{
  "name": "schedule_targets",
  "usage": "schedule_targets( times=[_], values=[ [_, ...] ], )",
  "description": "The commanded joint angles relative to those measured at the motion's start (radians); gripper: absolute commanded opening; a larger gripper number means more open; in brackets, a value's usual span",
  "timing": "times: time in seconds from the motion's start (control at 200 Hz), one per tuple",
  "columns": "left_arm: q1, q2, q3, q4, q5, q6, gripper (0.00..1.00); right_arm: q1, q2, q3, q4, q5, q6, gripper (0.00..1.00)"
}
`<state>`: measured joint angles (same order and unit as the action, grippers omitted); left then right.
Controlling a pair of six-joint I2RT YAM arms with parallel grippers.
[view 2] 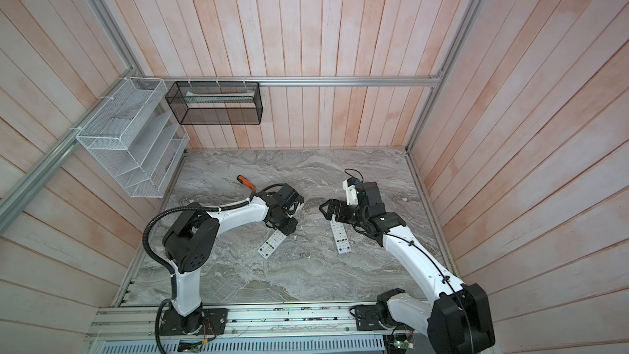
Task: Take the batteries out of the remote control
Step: 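Lower the left gripper onto the red-logo remote and close on its end, then lift the red-logo remote upright with the left gripper toward the right gripper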
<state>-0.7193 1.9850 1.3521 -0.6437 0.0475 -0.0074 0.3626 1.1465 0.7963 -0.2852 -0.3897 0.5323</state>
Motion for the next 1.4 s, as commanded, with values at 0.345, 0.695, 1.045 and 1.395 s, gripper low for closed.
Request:
schedule_targets(
  times=[0.345, 0.695, 1.045, 1.395],
  values=[
    [0.101, -0.209, 0.021, 0.03, 0.208, -0.121, 0.4, 0.069, -0.02, 0.065, 0.018, -0.009, 0.066, 0.98],
    [0.389, -0.524, -0.291, 0.702, 0.924, -0.654, 0.4, 0.138, -0.045, 0.049, 0.302, -0.195, 0.127, 0.98],
    [0.394, -0.591, -0.417, 1.329, 1.197, -1.155, 0.4, 0.234, 0.027, 0.152, 0.398, -0.382, 0.058, 0.98],
    [0.344, -0.649, -0.416, 1.397, 1.247, -1.238, 0.4, 0.368, 0.094, 0.266, 0.411, -0.378, 0.063, 0.98]
  ],
)
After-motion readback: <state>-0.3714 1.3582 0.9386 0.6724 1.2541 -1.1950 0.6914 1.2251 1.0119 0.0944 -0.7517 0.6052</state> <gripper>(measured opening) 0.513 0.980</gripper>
